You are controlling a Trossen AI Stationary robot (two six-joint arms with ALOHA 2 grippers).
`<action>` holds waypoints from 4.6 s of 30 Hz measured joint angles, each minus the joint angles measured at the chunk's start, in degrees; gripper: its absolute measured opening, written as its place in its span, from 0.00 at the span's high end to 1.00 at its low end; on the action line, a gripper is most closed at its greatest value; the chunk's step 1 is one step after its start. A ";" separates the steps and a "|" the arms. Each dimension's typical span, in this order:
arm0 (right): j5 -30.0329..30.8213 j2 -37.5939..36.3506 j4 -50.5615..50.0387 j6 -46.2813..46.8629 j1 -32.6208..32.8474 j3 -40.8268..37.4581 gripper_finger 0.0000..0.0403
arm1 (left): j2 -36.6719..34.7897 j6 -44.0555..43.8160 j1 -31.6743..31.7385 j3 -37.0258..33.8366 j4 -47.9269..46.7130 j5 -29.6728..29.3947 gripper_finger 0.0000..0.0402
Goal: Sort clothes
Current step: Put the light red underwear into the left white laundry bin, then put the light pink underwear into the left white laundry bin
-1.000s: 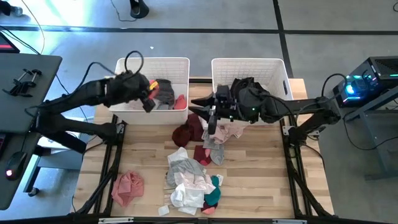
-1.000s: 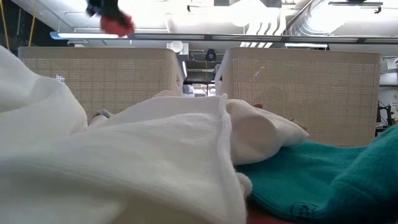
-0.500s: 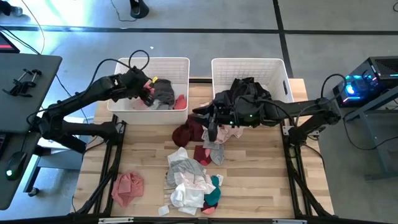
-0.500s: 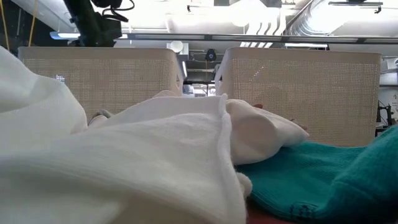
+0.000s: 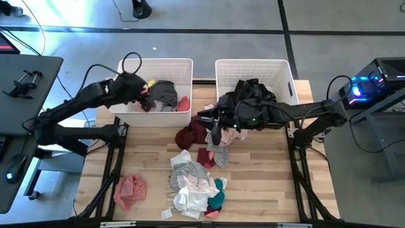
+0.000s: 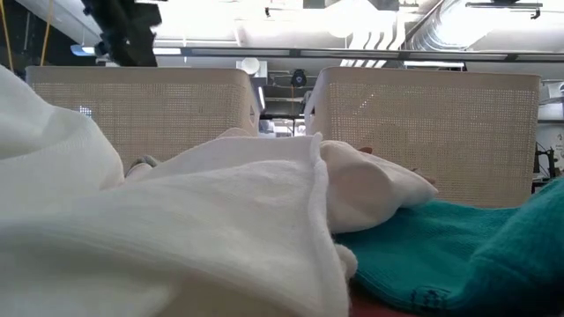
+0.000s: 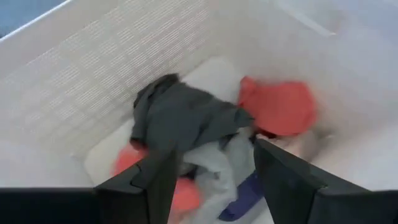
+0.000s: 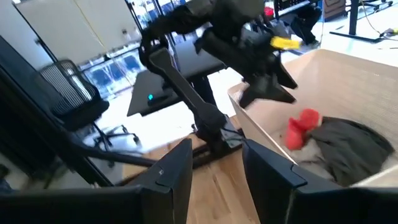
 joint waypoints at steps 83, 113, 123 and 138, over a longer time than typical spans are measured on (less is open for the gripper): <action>0.70 -14.17 -41.01 -13.89 -7.97 -0.02 0.68 | 14.46 -42.40 -42.97 18.51 0.31 -33.65 0.98; 2.39 -3.80 -25.57 8.85 -7.12 -0.02 0.68 | 18.52 8.40 14.71 1.73 4.76 7.74 0.58; -2.91 -3.43 -26.10 12.84 -5.08 -0.02 0.68 | 14.42 13.37 16.40 4.91 6.12 12.59 0.48; -19.20 2.13 -47.12 -1.42 -0.77 -0.02 0.68 | 0.83 3.88 1.47 5.86 18.44 26.74 0.55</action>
